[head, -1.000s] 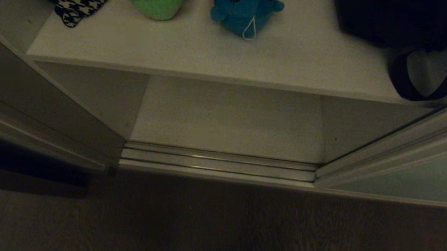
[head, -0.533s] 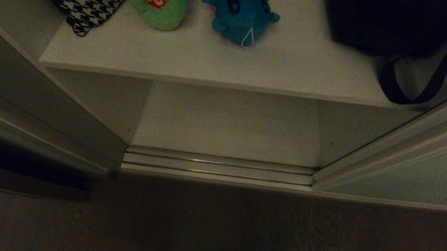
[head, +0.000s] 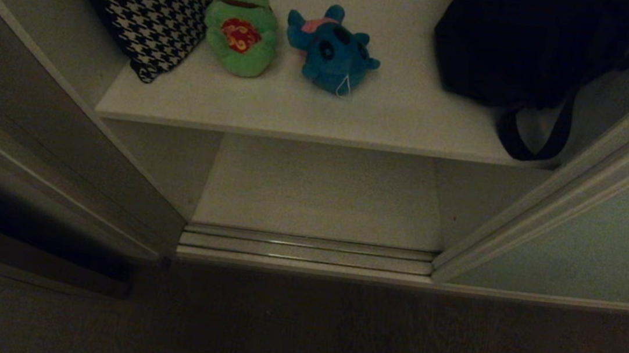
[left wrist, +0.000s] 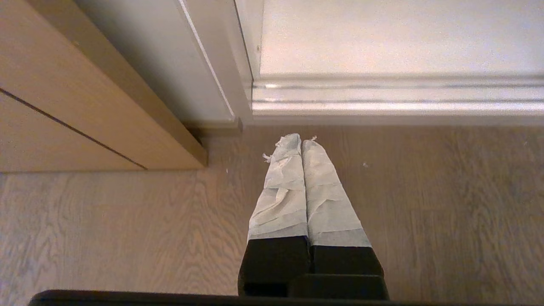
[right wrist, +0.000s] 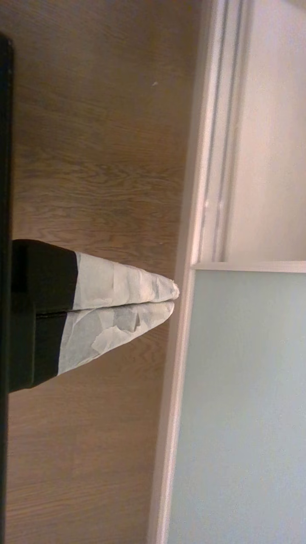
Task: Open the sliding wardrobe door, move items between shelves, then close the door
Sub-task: Close the door
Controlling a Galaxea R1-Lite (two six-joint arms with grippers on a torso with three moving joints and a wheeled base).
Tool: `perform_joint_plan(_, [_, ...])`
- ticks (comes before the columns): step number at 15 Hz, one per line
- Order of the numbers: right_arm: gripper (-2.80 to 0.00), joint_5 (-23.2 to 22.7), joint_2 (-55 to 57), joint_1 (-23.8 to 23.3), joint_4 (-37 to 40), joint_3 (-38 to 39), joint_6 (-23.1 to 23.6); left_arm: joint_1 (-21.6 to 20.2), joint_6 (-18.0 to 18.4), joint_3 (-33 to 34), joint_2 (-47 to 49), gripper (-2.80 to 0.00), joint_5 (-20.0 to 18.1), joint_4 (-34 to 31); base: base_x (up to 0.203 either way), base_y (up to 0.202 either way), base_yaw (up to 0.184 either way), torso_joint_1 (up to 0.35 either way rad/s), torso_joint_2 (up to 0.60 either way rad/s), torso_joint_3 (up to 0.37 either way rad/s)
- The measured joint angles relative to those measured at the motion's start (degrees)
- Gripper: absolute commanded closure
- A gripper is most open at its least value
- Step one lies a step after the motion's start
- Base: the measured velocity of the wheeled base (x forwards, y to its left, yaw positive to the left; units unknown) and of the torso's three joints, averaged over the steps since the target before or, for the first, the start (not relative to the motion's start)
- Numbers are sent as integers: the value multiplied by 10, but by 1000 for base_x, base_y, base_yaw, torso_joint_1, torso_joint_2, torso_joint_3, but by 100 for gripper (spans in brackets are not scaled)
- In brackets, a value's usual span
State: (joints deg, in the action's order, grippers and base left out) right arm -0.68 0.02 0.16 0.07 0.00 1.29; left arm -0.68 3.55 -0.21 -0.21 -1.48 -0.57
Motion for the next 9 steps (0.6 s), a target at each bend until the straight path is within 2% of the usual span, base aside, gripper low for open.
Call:
perform_joint_plan(6, [0,0,0,0,0,0,0,0,2,-1,0,0,0,-1,0,0,0,1,4,201])
perform_joint_plan(9, [0,0,0,0,0,0,0,0,2,-1,0,0,0,-1,0,0,0,0,0,24])
